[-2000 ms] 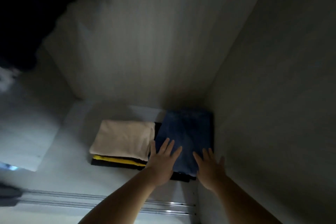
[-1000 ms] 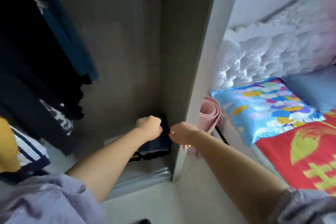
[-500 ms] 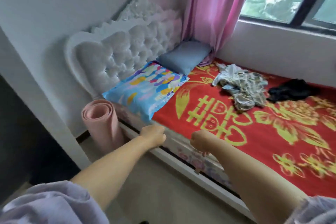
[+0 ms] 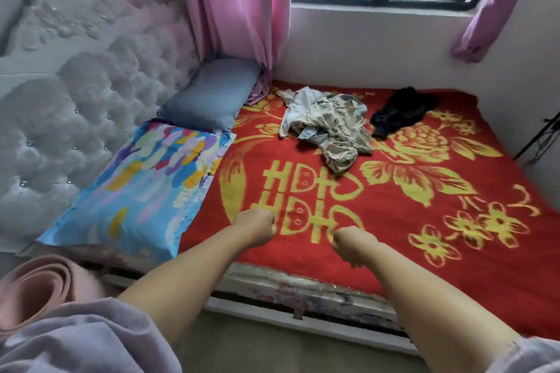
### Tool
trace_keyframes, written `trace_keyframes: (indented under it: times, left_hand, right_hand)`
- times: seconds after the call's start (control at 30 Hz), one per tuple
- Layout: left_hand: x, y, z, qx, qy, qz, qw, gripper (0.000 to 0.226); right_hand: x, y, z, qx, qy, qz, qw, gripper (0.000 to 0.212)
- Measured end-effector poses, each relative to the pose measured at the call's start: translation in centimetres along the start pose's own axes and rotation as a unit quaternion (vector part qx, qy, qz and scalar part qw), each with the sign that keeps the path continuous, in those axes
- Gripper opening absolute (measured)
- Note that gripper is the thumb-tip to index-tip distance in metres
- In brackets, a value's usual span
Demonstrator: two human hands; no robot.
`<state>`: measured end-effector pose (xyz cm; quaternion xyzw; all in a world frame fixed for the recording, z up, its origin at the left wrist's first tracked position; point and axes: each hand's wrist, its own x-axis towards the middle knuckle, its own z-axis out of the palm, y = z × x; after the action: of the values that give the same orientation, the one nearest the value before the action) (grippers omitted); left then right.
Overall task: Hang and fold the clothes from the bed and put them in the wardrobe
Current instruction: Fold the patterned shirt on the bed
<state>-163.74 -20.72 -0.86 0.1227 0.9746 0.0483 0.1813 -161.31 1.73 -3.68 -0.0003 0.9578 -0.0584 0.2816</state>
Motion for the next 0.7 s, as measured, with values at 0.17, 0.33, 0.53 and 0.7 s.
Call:
trace_keyframes:
  times: [0.17, 0.33, 0.53, 0.7]
  left_hand:
    - [8.3, 2.2, 1.2, 0.019, -0.055, 0.042, 0.997, 0.024]
    - [16.1, 6.2, 4.4, 0.013, -0.107, 0.076, 0.991, 0.029]
    - [26.8, 9.3, 8.3, -0.003, -0.134, 0.044, 0.990, 0.030]
    - [37.0, 10.9, 11.6, -0.006, -0.137, 0.026, 0.990, 0.043]
  right_hand:
    - [5.1, 3.5, 0.3, 0.032, -0.012, 0.030, 0.999, 0.028]
    - [10.4, 9.3, 1.3, 0.053, -0.034, 0.066, 0.996, 0.027]
    - [22.0, 17.3, 1.7, 0.086, -0.015, 0.100, 0.991, 0.027]
    - [34.2, 21.5, 2.7, 0.124, 0.018, 0.074, 0.989, 0.034]
